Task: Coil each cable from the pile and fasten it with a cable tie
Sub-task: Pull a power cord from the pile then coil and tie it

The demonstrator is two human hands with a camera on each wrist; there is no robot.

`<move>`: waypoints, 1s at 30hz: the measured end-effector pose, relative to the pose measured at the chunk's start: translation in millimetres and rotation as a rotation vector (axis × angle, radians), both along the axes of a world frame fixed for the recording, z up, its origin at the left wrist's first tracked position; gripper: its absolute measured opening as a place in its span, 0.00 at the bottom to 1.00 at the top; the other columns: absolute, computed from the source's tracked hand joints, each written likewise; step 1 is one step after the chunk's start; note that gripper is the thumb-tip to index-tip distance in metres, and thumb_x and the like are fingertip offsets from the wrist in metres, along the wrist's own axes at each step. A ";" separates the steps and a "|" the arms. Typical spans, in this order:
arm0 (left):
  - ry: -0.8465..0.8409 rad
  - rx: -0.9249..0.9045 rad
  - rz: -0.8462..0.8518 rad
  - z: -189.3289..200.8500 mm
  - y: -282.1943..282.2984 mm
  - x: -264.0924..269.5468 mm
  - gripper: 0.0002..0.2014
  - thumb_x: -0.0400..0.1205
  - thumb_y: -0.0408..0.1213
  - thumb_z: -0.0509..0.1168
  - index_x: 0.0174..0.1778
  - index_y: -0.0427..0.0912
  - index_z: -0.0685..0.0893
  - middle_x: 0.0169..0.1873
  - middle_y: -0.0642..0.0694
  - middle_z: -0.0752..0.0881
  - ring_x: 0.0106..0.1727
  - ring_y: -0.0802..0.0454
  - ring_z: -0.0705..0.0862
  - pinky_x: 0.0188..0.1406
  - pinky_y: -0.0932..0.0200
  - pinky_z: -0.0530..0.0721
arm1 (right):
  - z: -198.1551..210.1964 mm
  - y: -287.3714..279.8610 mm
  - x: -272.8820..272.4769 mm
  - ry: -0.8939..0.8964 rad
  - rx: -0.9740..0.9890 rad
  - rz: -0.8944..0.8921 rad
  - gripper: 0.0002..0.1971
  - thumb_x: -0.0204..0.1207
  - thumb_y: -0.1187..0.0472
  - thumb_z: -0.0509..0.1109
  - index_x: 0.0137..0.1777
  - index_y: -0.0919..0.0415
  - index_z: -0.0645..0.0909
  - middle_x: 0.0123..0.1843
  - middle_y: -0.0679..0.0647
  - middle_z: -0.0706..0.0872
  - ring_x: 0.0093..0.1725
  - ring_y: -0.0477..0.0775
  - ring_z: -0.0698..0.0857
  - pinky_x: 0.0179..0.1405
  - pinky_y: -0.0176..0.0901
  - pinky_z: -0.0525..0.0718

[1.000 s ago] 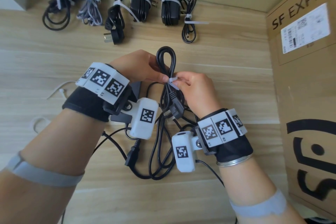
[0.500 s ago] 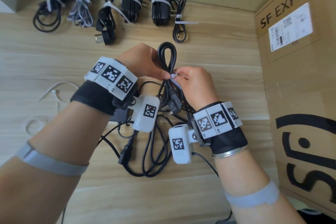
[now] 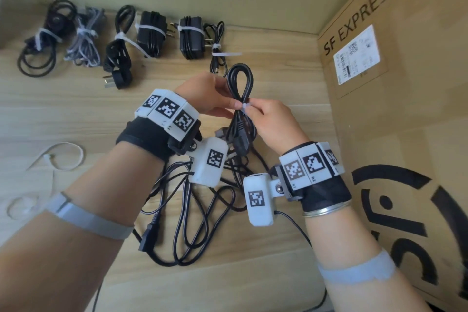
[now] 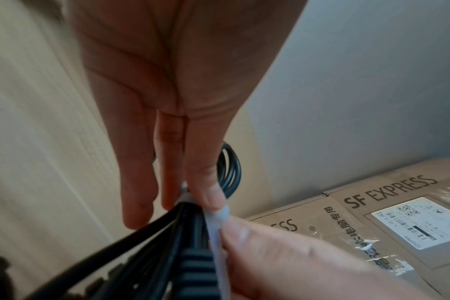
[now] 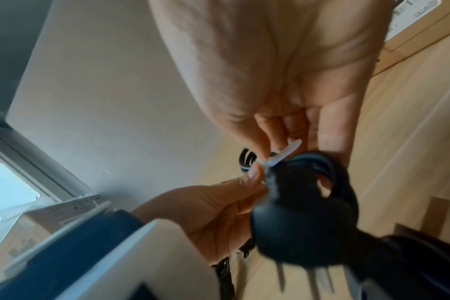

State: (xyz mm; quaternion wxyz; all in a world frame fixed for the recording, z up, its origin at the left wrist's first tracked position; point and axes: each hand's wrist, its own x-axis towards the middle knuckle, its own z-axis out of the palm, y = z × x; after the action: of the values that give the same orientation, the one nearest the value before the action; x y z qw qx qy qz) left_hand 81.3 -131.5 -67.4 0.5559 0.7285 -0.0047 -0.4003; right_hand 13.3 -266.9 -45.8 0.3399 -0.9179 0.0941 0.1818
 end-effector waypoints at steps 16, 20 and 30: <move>-0.140 0.051 0.093 4.0 -50.4 59.5 0.16 0.78 0.35 0.68 0.60 0.34 0.78 0.51 0.40 0.87 0.39 0.54 0.87 0.35 0.69 0.87 | -11.4 -43.3 79.5 0.013 0.008 -0.118 0.18 0.84 0.65 0.58 0.72 0.61 0.76 0.65 0.59 0.83 0.64 0.57 0.81 0.55 0.35 0.72; -0.192 0.096 0.225 -5.1 -57.9 74.9 0.16 0.77 0.35 0.70 0.56 0.40 0.70 0.49 0.41 0.85 0.36 0.53 0.87 0.30 0.67 0.86 | -21.4 -46.3 103.6 -0.003 0.076 -0.153 0.16 0.83 0.66 0.59 0.68 0.62 0.79 0.59 0.61 0.86 0.59 0.60 0.84 0.63 0.51 0.80; -0.180 0.045 0.209 -26.2 -59.0 86.9 0.12 0.82 0.29 0.60 0.61 0.39 0.80 0.57 0.38 0.85 0.54 0.43 0.87 0.59 0.47 0.84 | -45.7 -42.0 135.2 0.001 0.106 -0.170 0.17 0.85 0.66 0.55 0.67 0.59 0.80 0.61 0.57 0.85 0.60 0.56 0.82 0.54 0.37 0.75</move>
State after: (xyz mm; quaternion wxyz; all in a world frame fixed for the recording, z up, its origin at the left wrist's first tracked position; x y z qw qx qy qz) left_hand 168.2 -190.5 -93.6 0.5754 0.7703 0.0303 -0.2733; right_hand 148.5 -308.9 -91.4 0.4020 -0.8874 0.1620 0.1573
